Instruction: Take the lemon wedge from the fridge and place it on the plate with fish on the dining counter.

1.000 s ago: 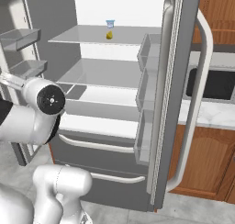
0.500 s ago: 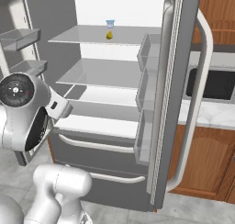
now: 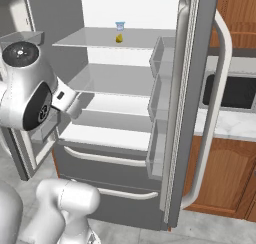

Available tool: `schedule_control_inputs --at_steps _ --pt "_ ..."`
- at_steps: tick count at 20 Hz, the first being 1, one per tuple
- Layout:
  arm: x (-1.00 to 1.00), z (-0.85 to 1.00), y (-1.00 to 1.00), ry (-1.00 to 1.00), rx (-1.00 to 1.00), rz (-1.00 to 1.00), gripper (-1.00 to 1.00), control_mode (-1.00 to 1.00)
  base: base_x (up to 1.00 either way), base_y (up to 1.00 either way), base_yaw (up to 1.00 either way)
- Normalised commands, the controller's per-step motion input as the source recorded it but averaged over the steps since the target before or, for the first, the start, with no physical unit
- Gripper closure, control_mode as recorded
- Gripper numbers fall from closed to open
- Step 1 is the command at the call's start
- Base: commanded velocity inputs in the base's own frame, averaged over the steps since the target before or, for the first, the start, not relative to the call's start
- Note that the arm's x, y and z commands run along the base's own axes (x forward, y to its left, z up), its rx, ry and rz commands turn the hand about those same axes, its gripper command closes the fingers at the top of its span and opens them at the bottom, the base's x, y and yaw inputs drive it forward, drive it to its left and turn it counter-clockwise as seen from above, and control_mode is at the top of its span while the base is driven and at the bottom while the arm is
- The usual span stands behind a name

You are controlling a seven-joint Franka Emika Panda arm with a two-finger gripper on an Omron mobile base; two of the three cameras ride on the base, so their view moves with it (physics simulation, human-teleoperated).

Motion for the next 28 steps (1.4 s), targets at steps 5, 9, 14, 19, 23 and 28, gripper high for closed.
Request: schedule_control_inputs --at_steps 5,9,14,19,23,28 --pt "0.12 0.0 0.11 0.07 -0.31 -0.03 -1.0 -1.0 0.0 0.0 0.0" --pt "0.0 0.0 0.04 -0.09 -0.29 -0.11 -1.0 -1.0 0.0 0.0 0.0" --pt "0.0 0.0 0.0 0.0 0.0 0.0 -1.0 -1.0 0.0 0.0 0.0" --pt "0.0 0.0 -0.16 -0.02 0.0 0.0 -1.0 -1.0 0.0 0.0 0.0" --pt "-0.06 0.01 -0.47 -0.34 -0.08 0.0 -1.0 -1.0 0.0 0.0 0.0" --pt "-0.02 0.0 -0.1 -0.12 -0.02 0.0 -1.0 -1.0 0.0 0.0 0.0"
